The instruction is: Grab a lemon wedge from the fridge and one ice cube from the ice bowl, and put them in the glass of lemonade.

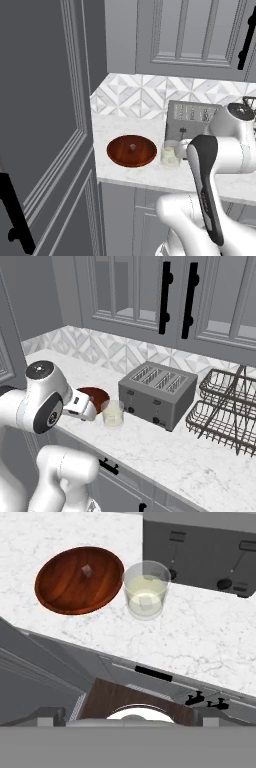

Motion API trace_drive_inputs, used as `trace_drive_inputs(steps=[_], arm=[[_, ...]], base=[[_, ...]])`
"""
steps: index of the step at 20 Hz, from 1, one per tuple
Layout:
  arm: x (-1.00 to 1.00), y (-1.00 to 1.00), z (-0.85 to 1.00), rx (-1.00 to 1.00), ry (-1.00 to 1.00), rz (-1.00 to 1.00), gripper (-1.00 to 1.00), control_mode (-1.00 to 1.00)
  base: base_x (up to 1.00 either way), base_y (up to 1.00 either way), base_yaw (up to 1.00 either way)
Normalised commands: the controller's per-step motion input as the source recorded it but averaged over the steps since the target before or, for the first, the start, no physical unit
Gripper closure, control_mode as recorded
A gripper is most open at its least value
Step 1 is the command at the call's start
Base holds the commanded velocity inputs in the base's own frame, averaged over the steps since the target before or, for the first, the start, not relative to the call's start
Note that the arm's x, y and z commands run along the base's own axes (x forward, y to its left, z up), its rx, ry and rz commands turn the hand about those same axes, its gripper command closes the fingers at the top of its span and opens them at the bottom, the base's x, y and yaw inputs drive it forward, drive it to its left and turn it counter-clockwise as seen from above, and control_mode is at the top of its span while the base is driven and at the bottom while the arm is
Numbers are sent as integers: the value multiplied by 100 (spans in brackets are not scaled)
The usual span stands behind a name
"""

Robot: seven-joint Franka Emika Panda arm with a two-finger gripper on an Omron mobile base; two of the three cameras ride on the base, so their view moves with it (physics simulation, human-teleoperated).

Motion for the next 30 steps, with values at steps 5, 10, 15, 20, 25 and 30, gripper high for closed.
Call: trace_drive_inputs(steps=[5,10,15,20,25,30], arm=[[0,0,0,0,0,0,-100,100],[0,0,0,0,0,0,-100,100],[0,0,0,0,0,0,-100,100],[0,0,0,0,0,0,-100,100],[0,0,0,0,0,0,-100,100],[0,0,0,0,0,0,-100,100]], base=[[-74,-9,12],[-74,-3,62],[-19,0,94],[-33,13,85],[-55,54,69],[-51,97,53]])
